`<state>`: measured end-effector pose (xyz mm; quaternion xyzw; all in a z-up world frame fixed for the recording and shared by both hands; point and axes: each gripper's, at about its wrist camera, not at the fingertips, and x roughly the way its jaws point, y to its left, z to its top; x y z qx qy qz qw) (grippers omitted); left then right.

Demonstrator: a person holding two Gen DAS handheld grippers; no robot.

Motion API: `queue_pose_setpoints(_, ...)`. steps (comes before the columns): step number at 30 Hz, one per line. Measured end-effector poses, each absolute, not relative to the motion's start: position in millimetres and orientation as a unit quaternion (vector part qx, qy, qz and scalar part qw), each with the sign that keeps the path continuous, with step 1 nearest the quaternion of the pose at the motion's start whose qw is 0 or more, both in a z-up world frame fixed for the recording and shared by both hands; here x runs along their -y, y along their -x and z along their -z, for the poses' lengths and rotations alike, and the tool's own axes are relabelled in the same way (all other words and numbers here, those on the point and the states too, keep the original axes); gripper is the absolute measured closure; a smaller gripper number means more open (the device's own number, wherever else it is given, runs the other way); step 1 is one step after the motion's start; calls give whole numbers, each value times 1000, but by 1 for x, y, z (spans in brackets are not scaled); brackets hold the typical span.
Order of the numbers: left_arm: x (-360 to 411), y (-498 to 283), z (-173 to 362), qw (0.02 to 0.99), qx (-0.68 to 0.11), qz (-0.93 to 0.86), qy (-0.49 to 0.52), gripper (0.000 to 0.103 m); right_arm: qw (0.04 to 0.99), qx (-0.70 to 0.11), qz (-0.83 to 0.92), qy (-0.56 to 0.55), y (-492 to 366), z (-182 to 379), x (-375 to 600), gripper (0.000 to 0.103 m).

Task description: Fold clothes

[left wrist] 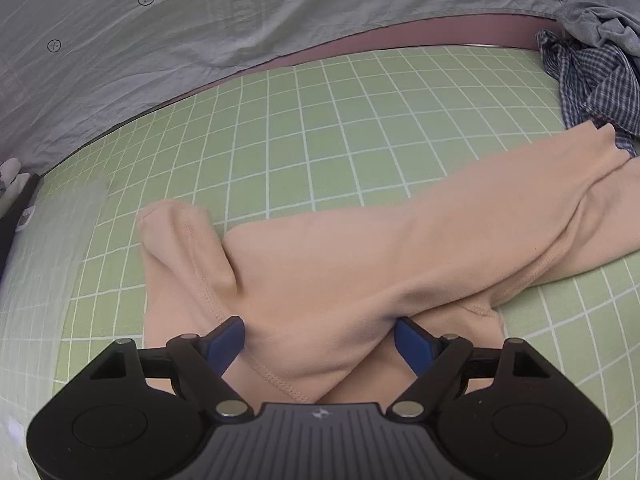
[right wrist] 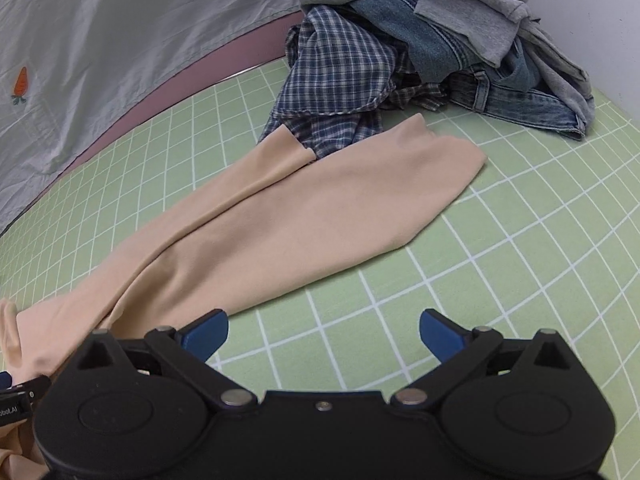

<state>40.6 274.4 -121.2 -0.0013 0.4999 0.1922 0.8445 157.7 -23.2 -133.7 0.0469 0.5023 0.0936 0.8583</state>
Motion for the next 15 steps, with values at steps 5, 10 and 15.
queue_pose_setpoints(5, -297, -32, 114, 860, -462, -198, 92, 83, 845, -530, -72, -29, -172, 151, 20, 0)
queue_pose_setpoints(10, -326, -16, 80, 878, -378, -246, 161, 91, 838, -539, -80, -11, -170, 157, 9, 0)
queue_pose_setpoints(15, -375, 17, 52, 869, -287, -343, 212, 95, 839, -535, -91, 44, -165, 159, -8, 0)
